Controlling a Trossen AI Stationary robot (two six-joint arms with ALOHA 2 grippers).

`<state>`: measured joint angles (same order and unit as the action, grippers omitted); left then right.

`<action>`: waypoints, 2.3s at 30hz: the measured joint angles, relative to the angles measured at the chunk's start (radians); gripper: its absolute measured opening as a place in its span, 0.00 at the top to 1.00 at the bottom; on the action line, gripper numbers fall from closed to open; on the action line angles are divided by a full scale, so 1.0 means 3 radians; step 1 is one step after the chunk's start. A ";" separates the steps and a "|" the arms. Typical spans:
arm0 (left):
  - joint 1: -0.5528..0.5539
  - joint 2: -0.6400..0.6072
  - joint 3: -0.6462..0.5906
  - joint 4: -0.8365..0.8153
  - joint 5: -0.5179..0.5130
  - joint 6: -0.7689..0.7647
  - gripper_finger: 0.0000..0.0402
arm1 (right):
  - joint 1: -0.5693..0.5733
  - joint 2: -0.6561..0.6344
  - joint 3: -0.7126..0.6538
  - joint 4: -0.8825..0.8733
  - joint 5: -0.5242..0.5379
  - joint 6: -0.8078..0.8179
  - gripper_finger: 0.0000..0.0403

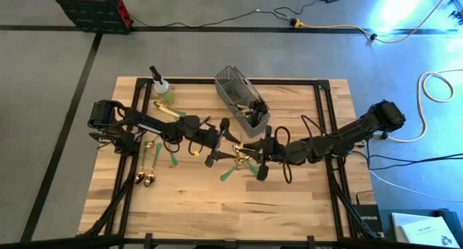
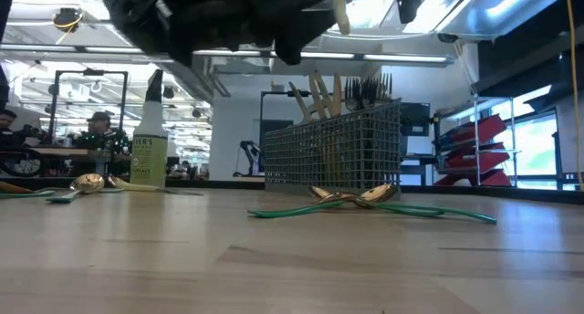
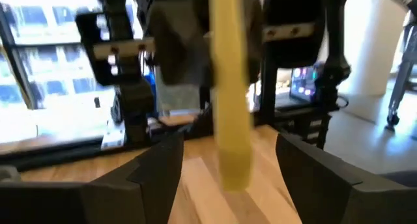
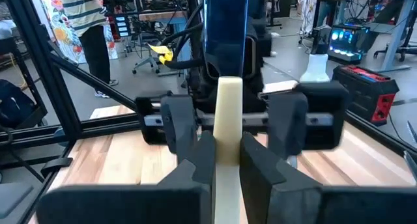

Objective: Sort silverware
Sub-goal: Put the yellow table knife into the gray silverware organizer

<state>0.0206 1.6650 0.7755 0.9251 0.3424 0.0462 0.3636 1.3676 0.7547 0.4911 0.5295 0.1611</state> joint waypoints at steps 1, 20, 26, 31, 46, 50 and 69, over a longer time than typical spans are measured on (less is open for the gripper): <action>0.0002 0.0000 0.0068 -0.0119 0.0000 0.0009 0.43 | -0.0014 -0.0001 0.0000 0.0021 -0.0004 -0.0018 0.95; 0.0005 0.0000 0.0298 -0.0341 0.0006 -0.0053 0.70 | -0.0102 -0.0002 0.0000 -0.0077 -0.0054 -0.0131 0.95; 0.0008 0.0000 0.0298 -0.0345 0.0004 -0.0021 0.87 | -0.0101 -0.0002 0.0000 -0.0082 -0.0059 -0.0192 0.95; 0.0036 0.0000 0.0300 -0.0372 0.0035 0.0033 0.88 | -0.0101 -0.0002 0.0000 -0.0091 -0.0058 -0.0217 0.94; 0.0140 -0.0010 0.0301 -0.0451 0.0099 0.0035 0.88 | -0.0100 -0.0006 -0.0001 -0.0151 0.0036 -0.0218 0.59; 0.0202 -0.0016 0.0301 -0.0464 0.0101 0.0049 0.88 | -0.0095 -0.0006 -0.0001 -0.0154 0.0174 -0.0300 0.44; 0.1062 -0.0143 0.0298 0.0192 -0.0006 0.0282 0.88 | 0.0447 -0.0095 0.0000 -0.0155 0.0879 -0.0478 0.36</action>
<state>0.3392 1.6222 0.8650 0.9826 0.3406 0.1307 0.4977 1.3392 0.7547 0.4445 0.7933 0.0177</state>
